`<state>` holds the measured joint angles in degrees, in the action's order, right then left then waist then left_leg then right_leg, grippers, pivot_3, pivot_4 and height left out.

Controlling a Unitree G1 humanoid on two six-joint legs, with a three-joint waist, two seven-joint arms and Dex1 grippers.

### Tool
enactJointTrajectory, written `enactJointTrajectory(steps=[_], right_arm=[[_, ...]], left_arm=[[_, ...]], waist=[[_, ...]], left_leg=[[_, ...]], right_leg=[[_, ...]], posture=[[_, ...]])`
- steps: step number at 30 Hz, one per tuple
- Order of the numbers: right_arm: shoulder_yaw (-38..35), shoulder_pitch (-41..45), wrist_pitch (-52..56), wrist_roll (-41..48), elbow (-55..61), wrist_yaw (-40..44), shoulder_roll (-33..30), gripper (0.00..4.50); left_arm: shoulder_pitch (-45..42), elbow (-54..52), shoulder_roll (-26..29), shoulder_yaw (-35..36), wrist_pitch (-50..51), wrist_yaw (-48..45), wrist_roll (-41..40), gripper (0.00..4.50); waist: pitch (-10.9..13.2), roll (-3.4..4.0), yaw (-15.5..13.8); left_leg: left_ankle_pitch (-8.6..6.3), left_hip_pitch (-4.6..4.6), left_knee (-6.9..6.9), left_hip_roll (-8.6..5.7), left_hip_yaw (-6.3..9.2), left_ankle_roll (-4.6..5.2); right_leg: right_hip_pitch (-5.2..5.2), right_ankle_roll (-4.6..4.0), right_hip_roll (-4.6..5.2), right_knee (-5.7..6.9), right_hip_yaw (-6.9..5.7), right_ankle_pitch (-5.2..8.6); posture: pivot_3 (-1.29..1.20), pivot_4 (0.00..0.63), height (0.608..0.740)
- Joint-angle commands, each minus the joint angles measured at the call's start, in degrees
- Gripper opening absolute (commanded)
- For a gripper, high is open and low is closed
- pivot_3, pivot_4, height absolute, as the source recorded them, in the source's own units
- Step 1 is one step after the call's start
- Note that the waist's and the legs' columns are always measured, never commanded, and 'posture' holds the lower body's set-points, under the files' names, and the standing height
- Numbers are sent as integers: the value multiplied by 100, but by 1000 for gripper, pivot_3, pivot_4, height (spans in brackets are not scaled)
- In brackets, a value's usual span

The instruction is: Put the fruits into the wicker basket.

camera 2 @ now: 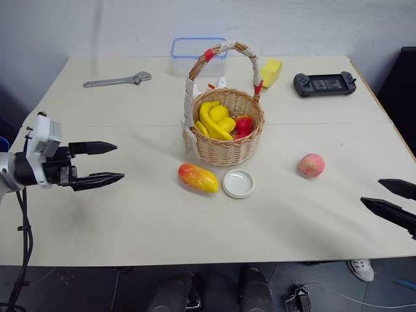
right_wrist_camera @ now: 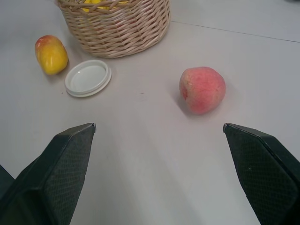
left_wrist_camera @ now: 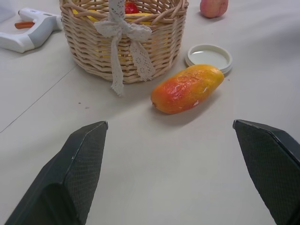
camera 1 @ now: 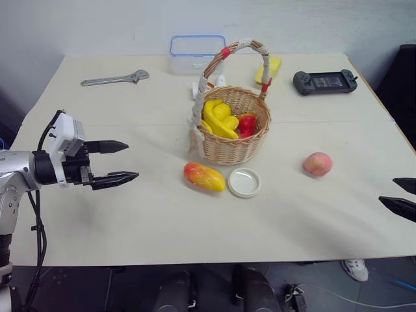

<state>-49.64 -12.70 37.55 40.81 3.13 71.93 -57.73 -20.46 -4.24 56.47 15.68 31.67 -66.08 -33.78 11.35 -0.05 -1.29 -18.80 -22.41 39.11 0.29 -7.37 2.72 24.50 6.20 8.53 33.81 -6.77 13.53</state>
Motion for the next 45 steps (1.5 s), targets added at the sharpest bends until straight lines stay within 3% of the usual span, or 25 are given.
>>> enactJointTrajectory(steps=[1,5,11,17,22,25,29,36,38,45], right_arm=[[87,86,-126,-23,363,-148,-9,4485],[481,394,220,366,1064,-259,-142,4485],[2642,1587,-208,-155,2125,-466,-286,4485],[5177,3545,-409,-1182,1944,-677,442,4485],[6312,4298,-766,-2094,1161,-678,1001,4485],[6635,4485,-969,-2396,736,-582,1223,3884],[6844,4554,-1271,-2739,389,-454,1306,2621],[7025,4712,-1578,-3281,-258,-708,1786,2621],[7025,4706,-1692,-3389,-418,-738,1881,2266],[6916,4457,-1828,-3354,-257,-538,1858,122]], left_arm=[[-213,-180,-46,-63,-38,-43,-83,4500],[-516,-377,-42,-443,47,-353,-179,4500],[-1171,-450,66,-1147,-304,-1131,115,4500],[-1484,-699,4,-1704,-754,-1681,370,4500],[-1633,-809,-48,-1847,-724,-1820,340,4500],[-1703,-841,-129,-1880,-701,-1796,326,4500],[-1867,-815,-314,-1869,-637,-1633,349,4500],[-1936,-772,-406,-1851,-606,-1553,386,4500],[-1938,-762,-415,-1854,-615,-1550,393,4500],[-2036,-656,-527,-1889,-659,-1551,465,4500]], waist=[[0,0,0],[0,0,0],[1,-2,59],[1,-2,145],[1,-2,136],[1,-2,136],[1,-2,142],[1,-2,180],[1,-2,179],[0,-3,168]], left_leg=[[0,0,0,0,0,0],[0,1,0,2,-4,-1],[-4,5,-1,16,-15,-11],[9,0,0,18,-30,13],[12,-17,10,37,-38,20],[12,-23,13,38,-38,23],[12,-25,20,41,-38,24],[16,-13,31,53,-45,19],[16,-11,31,53,-47,19],[16,-4,32,53,-49,19]], right_leg=[[0,0,0,0,0,0],[2,0,0,3,5,0],[3,-2,-14,1,8,1],[15,-4,-41,5,15,2],[20,-4,-71,6,16,2],[22,-3,-76,2,14,2],[21,-3,-81,5,14,2],[18,-4,-94,23,26,2],[18,-4,-94,24,29,2],[13,-4,-94,25,34,2]], posture=[[0,150,740],[0,150,740],[0,150,740],[0,150,740],[0,150,740],[0,150,740],[0,150,740],[0,150,740],[0,150,740],[0,150,740]])
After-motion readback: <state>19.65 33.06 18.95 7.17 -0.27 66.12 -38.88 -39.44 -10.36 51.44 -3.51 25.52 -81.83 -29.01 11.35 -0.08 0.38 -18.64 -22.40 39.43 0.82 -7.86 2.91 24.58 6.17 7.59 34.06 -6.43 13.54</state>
